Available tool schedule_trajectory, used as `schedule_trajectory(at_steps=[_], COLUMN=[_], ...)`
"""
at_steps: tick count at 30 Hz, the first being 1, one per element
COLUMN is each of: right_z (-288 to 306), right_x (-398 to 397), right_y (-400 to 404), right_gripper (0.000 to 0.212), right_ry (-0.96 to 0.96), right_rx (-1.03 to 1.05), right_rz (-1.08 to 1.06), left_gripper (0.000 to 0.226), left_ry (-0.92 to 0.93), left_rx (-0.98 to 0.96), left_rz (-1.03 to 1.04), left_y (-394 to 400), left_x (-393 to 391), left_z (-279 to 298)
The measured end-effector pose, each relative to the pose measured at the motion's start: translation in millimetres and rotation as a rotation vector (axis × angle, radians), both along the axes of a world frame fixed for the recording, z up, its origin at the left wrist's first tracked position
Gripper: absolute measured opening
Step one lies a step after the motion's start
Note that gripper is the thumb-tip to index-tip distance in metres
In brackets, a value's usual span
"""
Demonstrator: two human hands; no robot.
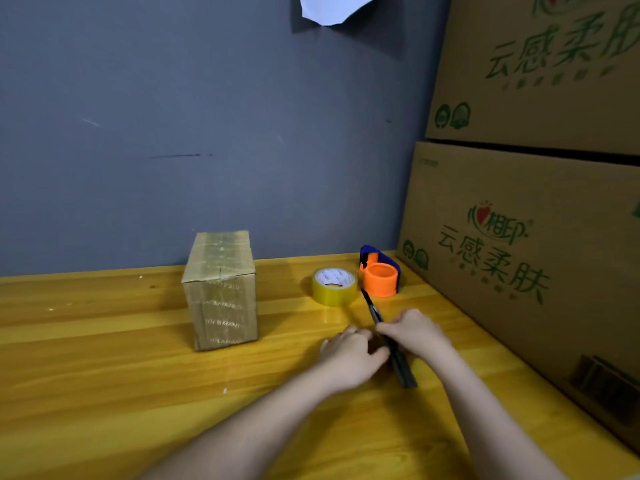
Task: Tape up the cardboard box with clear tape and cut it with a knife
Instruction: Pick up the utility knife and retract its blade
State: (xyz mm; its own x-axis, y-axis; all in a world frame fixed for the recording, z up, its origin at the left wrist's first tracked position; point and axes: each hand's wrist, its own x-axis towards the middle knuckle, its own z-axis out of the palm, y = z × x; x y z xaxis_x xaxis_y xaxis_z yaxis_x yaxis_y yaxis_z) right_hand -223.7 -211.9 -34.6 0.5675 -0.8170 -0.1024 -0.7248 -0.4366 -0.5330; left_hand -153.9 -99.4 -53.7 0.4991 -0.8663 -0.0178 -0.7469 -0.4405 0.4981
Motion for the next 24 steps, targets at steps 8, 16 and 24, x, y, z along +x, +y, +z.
schedule_trajectory(at_steps=[8,16,24], right_z=[9.6,-9.0,-19.1], right_x=[44.0,72.8,72.3], right_y=[47.4,90.3,93.7], right_gripper=[0.017,0.013,0.020], right_ry=[-0.769,-1.051,-1.083], right_rx=[0.300,0.628,0.637], right_rz=[0.123,0.185,0.248], left_gripper=[0.006,0.016,0.021], left_ry=[0.794,0.927,0.817], left_rx=[-0.416,-0.539,-0.537], left_rz=[0.092,0.092,0.091], left_y=[41.9,70.9,71.5], left_x=[34.3,54.5,57.1], left_z=[1.0,-13.1,-22.5])
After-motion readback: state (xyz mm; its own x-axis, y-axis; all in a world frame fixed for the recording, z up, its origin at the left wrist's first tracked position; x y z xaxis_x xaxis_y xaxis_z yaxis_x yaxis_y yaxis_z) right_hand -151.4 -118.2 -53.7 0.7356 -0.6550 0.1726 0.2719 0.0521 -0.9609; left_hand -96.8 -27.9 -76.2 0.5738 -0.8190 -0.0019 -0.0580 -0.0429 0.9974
